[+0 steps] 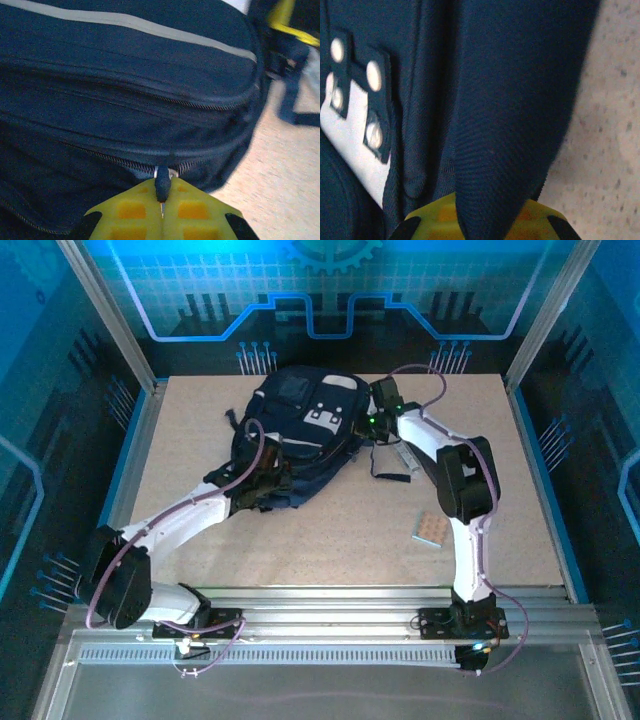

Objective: Pack books, pencil case, and school supplies into a backpack

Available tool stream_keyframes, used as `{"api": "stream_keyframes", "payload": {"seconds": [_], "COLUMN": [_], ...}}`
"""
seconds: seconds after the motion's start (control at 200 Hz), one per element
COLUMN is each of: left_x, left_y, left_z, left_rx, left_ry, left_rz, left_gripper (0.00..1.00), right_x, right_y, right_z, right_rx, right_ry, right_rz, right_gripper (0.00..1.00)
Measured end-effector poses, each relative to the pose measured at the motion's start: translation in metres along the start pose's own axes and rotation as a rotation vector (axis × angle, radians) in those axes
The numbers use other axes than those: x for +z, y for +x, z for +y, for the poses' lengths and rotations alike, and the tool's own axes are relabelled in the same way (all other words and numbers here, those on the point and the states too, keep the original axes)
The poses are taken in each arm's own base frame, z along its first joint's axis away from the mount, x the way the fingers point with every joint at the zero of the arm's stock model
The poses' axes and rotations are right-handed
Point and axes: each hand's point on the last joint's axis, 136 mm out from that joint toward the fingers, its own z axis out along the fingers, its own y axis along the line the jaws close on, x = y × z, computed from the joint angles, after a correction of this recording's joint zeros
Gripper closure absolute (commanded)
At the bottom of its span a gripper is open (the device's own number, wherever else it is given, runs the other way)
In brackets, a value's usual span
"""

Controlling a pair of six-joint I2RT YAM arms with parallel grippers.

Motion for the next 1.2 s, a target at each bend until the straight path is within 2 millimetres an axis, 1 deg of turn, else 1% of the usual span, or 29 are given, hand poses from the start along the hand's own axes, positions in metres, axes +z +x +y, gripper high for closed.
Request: {"api": "stream_keyframes", "payload": {"seconds": [0.05, 0.13, 0.195, 0.245, 0.325, 0.395, 0.44, 0.52, 0.58, 0.625, 0.655, 0.695, 0.715, 0.735, 0.78, 0.82, 0.89, 0.955, 1.041, 1.116, 1.201], "left_x": [0.0, 0.002, 0.006, 0.014, 0.027, 0.035, 0.038, 0.039, 0.037, 0.037, 0.038, 0.039, 0.039, 0.039, 0.038, 0.036, 0.033, 0.03, 0.032, 0.037, 0.045], "left_y": [0.007, 0.016, 0.021, 0.022, 0.019, 0.012, 0.007, 0.0, -0.003, -0.004, -0.005, -0.006, -0.007, -0.007, -0.009, -0.009, -0.01, -0.013, -0.012, -0.003, 0.015], "left_z": [-0.01, -0.02, -0.03, -0.038, -0.053, -0.067, -0.077, -0.091, -0.096, -0.095, -0.092, -0.088, -0.085, -0.083, -0.074, -0.063, -0.036, -0.005, 0.024, 0.037, 0.042], "left_rx": [-0.009, -0.019, -0.02, -0.024, -0.027, -0.028, -0.022, -0.013, -0.001, 0.011, 0.018, 0.033, 0.038, 0.04, 0.042, 0.034, 0.004, -0.033, -0.073, -0.09, -0.099], "left_ry": [0.023, 0.041, 0.056, 0.066, 0.083, 0.105, 0.123, 0.151, 0.158, 0.151, 0.138, 0.116, 0.106, 0.097, 0.074, 0.057, 0.012, -0.039, -0.083, -0.095, -0.082], "left_rz": [0.017, 0.039, 0.057, 0.071, 0.081, 0.076, 0.071, 0.055, 0.043, 0.033, 0.027, 0.018, 0.01, 0.006, -0.007, -0.014, -0.027, -0.045, -0.061, -0.054, -0.026], "left_gripper": [1.0, 1.0, 1.0, 1.0, 1.0, 1.0, 1.0, 1.0, 1.0, 1.0, 1.0, 0.87, 0.84, 0.82, 0.78, 0.77, 0.77, 0.79, 0.87, 0.92, 0.97], "right_x": [0.004, 0.003, -0.003, -0.011, -0.03, -0.053, -0.069, -0.092, -0.102, -0.105, -0.104, -0.1, -0.097, -0.094, -0.087, -0.08, -0.069, -0.064, -0.064, -0.066, -0.069], "right_y": [-0.005, -0.017, -0.023, -0.022, -0.006, 0.014, 0.025, 0.041, 0.052, 0.061, 0.068, 0.079, 0.085, 0.09, 0.106, 0.118, 0.132, 0.135, 0.131, 0.125, 0.118], "right_z": [-0.001, -0.004, -0.01, -0.015, -0.023, -0.023, -0.019, -0.009, -0.002, 0.003, 0.007, 0.011, 0.014, 0.015, 0.02, 0.024, 0.033, 0.04, 0.047, 0.056, 0.07], "right_rx": [0.002, 0.001, 0.014, 0.033, 0.054, 0.07, 0.077, 0.082, 0.083, 0.077, 0.083, 0.084, 0.093, 0.091, 0.102, 0.106, 0.115, 0.126, 0.132, 0.126, 0.117], "right_ry": [0.009, 0.022, 0.03, 0.032, 0.031, 0.015, -0.011, -0.057, -0.082, -0.098, -0.108, -0.121, -0.126, -0.128, -0.132, -0.135, -0.158, -0.176, -0.192, -0.198, -0.217], "right_rz": [0.009, -0.014, -0.03, -0.038, -0.023, -0.002, 0.001, -0.002, -0.002, 0.003, 0.013, 0.028, 0.038, 0.047, 0.078, 0.103, 0.128, 0.132, 0.114, 0.09, 0.068], "right_gripper": [0.74, 0.55, 0.47, 0.44, 0.42, 0.4, 0.4, 0.37, 0.32, 0.27, 0.24, 0.21, 0.18, 0.17, 0.17, 0.18, 0.23, 0.28, 0.33, 0.35, 0.38]}}
